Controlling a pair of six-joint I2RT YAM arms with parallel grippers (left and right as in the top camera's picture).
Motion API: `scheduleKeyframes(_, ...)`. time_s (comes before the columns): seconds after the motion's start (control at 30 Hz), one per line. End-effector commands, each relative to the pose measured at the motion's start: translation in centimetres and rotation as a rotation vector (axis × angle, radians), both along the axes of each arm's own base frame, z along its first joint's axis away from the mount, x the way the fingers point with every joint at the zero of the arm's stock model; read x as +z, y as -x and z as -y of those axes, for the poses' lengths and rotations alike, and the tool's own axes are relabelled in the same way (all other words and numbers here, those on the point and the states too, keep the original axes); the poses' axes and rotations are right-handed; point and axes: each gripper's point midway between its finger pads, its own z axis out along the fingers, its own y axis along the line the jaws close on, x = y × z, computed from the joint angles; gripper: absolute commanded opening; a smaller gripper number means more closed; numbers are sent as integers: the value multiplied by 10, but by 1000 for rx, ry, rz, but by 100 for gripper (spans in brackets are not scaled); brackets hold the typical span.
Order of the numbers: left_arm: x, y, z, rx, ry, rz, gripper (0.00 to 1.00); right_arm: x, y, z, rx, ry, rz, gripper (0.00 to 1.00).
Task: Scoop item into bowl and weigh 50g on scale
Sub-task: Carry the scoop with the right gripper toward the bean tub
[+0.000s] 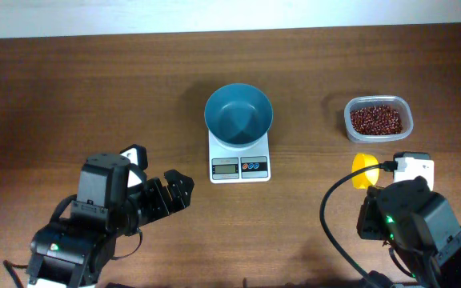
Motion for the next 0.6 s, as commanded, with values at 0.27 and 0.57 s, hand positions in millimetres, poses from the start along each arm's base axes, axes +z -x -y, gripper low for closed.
scheduleKeyframes(0.27,5,-7,-12,38,-61,43,99,6,2,-4,-16,-60,7,4)
scheduleKeyframes(0.57,5,-6,-12,36,-58,43,99,-4,-7,2,-70,-26,-51,4)
